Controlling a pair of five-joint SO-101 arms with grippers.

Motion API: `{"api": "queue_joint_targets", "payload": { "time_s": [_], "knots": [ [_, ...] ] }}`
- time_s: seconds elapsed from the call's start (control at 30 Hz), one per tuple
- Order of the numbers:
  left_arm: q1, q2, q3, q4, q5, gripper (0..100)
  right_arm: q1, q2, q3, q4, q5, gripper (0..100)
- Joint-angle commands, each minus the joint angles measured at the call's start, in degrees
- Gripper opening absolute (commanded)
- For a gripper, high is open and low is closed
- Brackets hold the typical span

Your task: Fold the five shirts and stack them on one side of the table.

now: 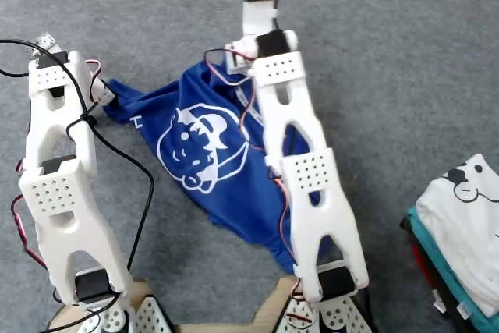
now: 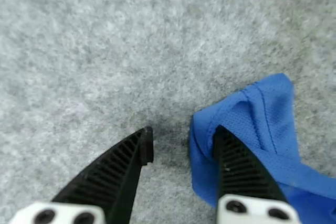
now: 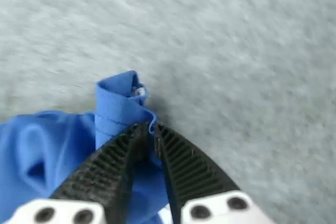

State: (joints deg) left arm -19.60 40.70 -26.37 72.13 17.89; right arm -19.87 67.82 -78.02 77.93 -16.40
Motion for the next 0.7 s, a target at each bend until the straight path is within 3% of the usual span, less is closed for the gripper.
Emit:
{"api": "queue_joint_targets", "payload": {
  "time_s": [0.0, 0.23, 0.47, 0.67],
  "knots": [
    [-0.88, -0.57, -2.46, -0.62, -0.09, 20, -3.38, -3.65, -1.19, -4.92, 0.09, 0.5],
    [-0.88, -0.48, -2.46, -0.62, -0.09, 20, -7.52, 3.12, 3.47, -9.23, 6.59, 1.6],
    [-0.88, -0.4, -2.46, -0.7, -0.09, 20, -4.44, 0.22, -4.79, -2.73, 7.21, 29.6],
    [-0.88, -0.4, -2.46, -0.7, -0.09, 20, -0.13, -1.01, -9.27, -3.78, 6.51, 23.2]
  ]
}}
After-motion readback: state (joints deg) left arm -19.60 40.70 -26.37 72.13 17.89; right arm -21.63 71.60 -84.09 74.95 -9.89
